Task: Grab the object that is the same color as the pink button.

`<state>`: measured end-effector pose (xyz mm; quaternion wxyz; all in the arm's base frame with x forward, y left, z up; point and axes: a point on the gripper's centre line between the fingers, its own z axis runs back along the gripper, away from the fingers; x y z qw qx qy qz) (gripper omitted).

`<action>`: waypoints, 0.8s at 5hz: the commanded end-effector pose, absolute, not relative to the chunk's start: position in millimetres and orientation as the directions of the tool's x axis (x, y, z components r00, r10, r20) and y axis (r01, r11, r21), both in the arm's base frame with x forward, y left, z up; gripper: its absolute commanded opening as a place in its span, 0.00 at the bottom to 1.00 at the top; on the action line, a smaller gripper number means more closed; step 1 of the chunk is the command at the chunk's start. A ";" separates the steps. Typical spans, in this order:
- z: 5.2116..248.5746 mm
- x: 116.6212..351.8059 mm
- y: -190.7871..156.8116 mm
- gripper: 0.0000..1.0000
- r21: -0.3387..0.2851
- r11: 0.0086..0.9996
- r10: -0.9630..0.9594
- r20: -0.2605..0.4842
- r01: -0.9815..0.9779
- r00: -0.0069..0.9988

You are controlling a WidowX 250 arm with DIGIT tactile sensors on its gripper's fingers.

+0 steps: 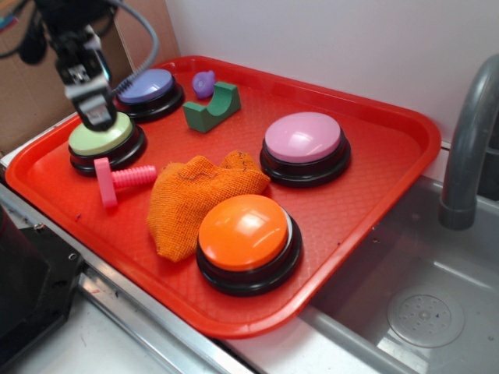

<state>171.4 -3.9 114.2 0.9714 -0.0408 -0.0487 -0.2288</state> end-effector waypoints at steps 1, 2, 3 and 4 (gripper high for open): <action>72.7 184.3 -4.3 1.00 -0.059 0.843 -0.524 0.136 0.535 0.841; 59.6 184.2 -0.3 1.00 -0.035 0.840 -0.535 0.115 0.542 0.837; 49.8 181.3 6.0 1.00 -0.042 0.850 -0.520 0.100 0.526 0.848; 42.8 180.3 14.8 1.00 -0.079 0.851 -0.508 0.127 0.520 0.852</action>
